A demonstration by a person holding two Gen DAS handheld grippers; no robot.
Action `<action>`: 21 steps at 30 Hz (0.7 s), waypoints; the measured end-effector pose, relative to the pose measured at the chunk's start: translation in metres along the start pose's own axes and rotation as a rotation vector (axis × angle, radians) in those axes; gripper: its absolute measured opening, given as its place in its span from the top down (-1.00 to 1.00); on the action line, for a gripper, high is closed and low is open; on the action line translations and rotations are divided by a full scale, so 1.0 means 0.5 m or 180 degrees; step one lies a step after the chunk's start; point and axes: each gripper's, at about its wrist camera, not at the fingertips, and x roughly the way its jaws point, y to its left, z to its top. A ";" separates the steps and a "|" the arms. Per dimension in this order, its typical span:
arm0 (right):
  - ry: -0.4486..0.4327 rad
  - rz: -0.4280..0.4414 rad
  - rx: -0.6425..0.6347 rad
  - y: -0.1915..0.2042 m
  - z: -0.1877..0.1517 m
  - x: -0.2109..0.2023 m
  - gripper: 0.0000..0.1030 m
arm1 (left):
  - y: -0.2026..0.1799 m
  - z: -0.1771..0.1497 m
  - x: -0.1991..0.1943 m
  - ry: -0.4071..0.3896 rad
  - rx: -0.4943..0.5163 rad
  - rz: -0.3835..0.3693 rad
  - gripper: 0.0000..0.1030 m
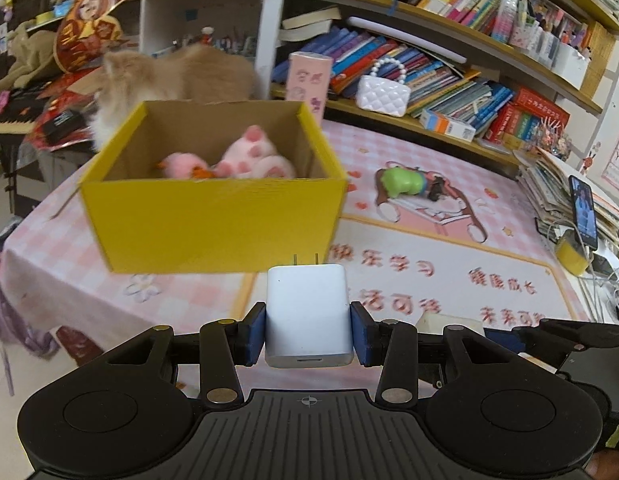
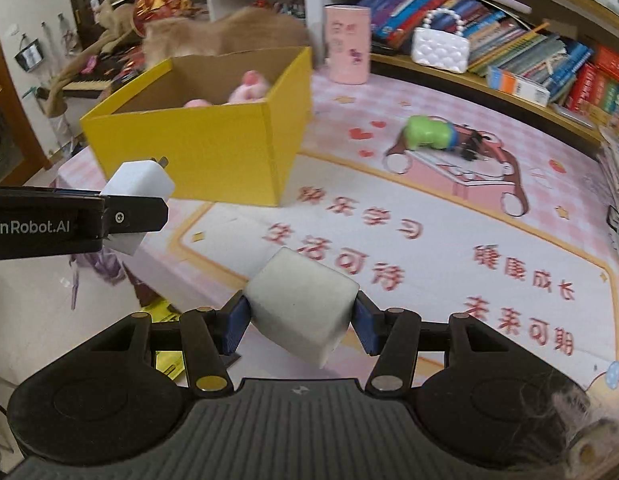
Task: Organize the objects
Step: 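Carry the white charger and white sponge toward the yellow box with both tools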
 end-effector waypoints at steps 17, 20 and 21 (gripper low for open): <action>-0.0128 0.0184 -0.0277 0.190 0.002 -0.003 0.00 | 0.152 -0.050 -0.109 -0.0186 -0.0148 0.0164 0.19; -0.0160 0.0201 -0.0323 0.211 0.007 -0.007 0.00 | 0.168 -0.051 -0.124 -0.0252 -0.0161 0.0185 0.19; -0.0165 0.0206 -0.0327 0.217 0.010 -0.008 0.00 | 0.172 -0.051 -0.128 -0.0270 -0.0165 0.0191 0.19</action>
